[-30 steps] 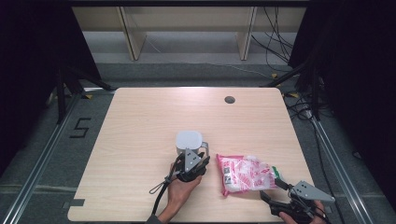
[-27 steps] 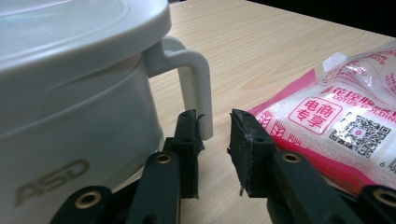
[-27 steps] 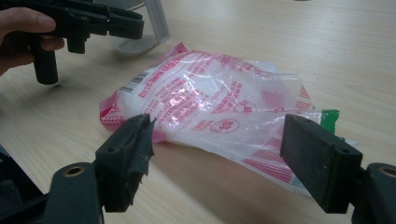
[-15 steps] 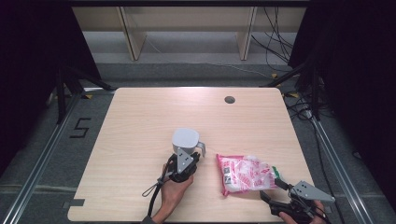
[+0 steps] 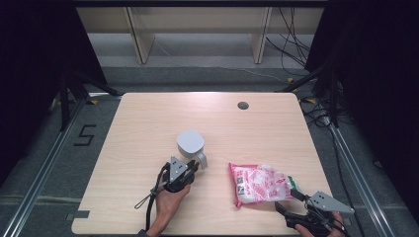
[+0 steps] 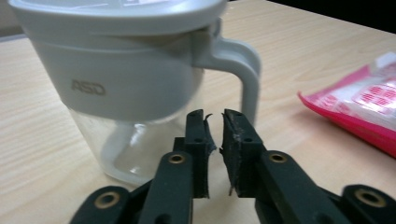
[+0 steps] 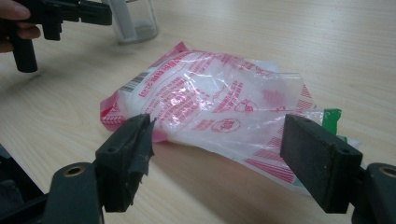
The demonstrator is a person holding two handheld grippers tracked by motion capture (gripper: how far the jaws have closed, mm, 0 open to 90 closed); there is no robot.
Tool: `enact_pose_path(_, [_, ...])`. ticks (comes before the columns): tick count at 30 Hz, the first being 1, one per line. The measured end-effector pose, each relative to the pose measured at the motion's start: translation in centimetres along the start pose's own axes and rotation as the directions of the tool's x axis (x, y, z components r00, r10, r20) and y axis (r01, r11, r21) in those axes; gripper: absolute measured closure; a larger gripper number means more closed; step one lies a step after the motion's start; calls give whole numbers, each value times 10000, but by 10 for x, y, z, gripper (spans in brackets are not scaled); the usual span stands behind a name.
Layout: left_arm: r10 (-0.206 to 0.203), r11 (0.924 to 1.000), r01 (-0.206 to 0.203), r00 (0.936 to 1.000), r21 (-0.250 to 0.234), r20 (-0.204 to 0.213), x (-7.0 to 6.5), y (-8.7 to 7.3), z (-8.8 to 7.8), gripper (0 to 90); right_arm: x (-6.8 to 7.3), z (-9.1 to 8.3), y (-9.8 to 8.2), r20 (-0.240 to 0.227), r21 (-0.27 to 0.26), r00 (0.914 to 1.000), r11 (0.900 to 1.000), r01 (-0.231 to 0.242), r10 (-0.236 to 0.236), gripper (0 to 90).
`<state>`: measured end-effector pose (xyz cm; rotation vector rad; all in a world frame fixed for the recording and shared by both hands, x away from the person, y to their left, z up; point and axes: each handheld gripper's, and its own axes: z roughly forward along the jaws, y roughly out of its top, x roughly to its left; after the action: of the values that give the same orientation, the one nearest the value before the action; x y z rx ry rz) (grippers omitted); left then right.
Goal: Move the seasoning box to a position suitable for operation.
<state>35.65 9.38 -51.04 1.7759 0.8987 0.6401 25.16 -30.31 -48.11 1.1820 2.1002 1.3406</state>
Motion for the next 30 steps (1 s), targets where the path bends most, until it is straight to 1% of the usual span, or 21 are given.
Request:
enact_pose_path(1, [231,9997,-231,9997,35,67,0,0,0,743,0,-1,0,70,42,10000,10000,49,-49,259])
enact_pose_path(2, [-231,9997,229,9995,82,213,-6,0,1,710,-1,-1,0,117,13,9998,9998,174,-174,259])
enact_pose_path(4, [-131,9999,130,9994,12,305,-10,1,5,686,0,0,0,56,-41,10000,10000,50,-50,259])
enact_pose_path(7, [-546,9985,544,9982,81,265,-16,3,13,625,0,-1,0,42,51,10000,10000,51,-51,259])
enact_pose_path(11, [-349,9993,347,9992,153,168,-16,5,21,564,0,-1,0,26,45,10000,10000,60,-60,259])
enact_pose_path(12, [-504,9987,503,9985,71,201,-18,5,25,560,0,-1,0,27,48,10000,10000,64,-64,259])
enact_pose_path(13, [-575,9981,574,9983,227,41,-21,5,29,567,0,-1,0,6,43,10000,10000,60,-60,259])
enact_pose_path(15, [-339,9990,341,9994,278,-74,-20,6,30,603,0,-1,0,15,58,10000,10000,34,-34,259])
enact_pose_path(16, [-58,9998,61,9998,168,-190,-20,6,33,603,0,-1,0,7,50,10000,10000,68,-68,259])
enact_pose_path(17, [343,9994,-342,9980,39,-538,-23,6,36,675,0,-1,0,-5,28,10000,10000,44,-44,259])
enact_pose_path(18, [343,9994,-342,9980,39,-538,-23,6,36,699,0,-1,0,-5,28,10000,10000,44,-44,259])
enact_pose_path(19, [722,9974,-724,9960,-30,-536,-21,7,38,699,0,-1,0,-7,32,10000,10000,46,-46,260])
enact_pose_path(20, [654,9979,-653,9966,36,-497,-19,7,37,736,0,-1,0,-18,13,10000,10000,28,-28,261])
enact_pose_path(21, [191,9998,-194,9989,-77,-439,-20,6,38,743,0,-1,0,-41,13,10000,10000,22,-22,262])
enact_pose_path(23, [537,9986,-536,9976,24,-433,-16,6,35,744,0,-1,0,-60,-8,10000,10000,10,-10,262])
enact_pose_path(24, [-39,10000,37,9993,-41,-361,-19,4,34,744,0,-1,0,-60,-8,10000,10000,10,-10,262])
enact_pose_path(25, [372,9993,-372,9987,26,-361,-16,5,32,744,-1,-1,0,-36,-29,10000,10000,66,-66,262])
enact_pose_path(26, [425,9991,-425,9987,-16,-271,-13,4,31,744,-1,-1,0,-36,-29,10000,10000,66,-66,262])
enact_pose_path(27, [309,9995,-309,9993,-1,-206,-12,3,28,744,-1,-1,0,-42,-32,10000,10000,64,-64,263])
enact_pose_path(28, [-44,10000,45,9998,41,-199,-10,1,23,738,0,-1,0,-64,-22,10000,10000,12,-12,263])
enact_pose_path(30, [-47,10000,48,9999,74,-159,-4,-1,16,731,-1,-1,0,39,-127,9999,9998,127,-127,265])
